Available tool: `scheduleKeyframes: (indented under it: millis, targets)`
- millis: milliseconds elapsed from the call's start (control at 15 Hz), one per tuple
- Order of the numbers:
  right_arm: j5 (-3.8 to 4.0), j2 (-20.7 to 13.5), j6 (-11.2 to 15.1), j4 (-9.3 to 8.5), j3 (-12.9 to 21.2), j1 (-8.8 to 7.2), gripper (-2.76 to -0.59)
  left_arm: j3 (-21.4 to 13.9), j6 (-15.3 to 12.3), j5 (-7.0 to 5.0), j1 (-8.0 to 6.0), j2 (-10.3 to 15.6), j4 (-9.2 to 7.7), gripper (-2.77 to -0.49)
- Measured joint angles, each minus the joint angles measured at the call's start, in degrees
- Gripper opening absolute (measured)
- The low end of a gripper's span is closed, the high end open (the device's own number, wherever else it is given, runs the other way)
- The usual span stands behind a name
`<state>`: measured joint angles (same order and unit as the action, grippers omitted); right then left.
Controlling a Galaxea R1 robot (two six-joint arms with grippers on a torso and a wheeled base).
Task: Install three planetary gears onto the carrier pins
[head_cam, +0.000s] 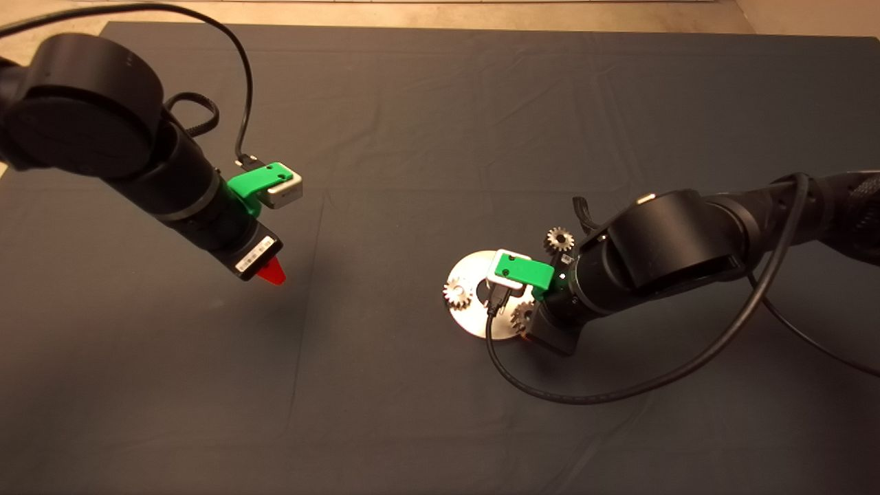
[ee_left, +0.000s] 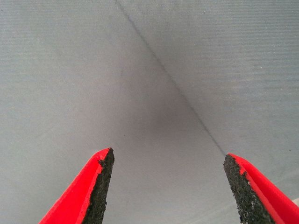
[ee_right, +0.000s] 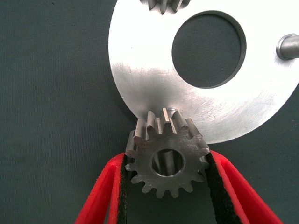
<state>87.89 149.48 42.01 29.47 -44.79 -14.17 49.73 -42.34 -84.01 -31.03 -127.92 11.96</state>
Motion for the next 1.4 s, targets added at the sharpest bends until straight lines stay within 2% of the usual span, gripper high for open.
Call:
scheduleKeyframes:
  millis: [467,867,1133,1400]
  targets:
    - [-0.02,0.0,-0.1,0.18,0.0,0.03,-2.37,-0.6,0.0,0.07,0.0,0.8,-0.44,-1.62]
    - [-0.07,0.0,-1.4,0.4,-0.4,0.02,-2.37,-0.6,0.0,0.1,0.0,0.8,-0.44,-1.62]
    - [-0.33,0.0,-2.0,0.81,-0.7,0.0,-2.37,-0.6,0.0,0.11,0.0,0.8,-0.44,-1.62]
    - [-0.5,0.1,-2.2,2.14,-1.6,0.09,-2.37,-0.6,0.0,0.44,0.0,1.3,-0.44,-1.62]
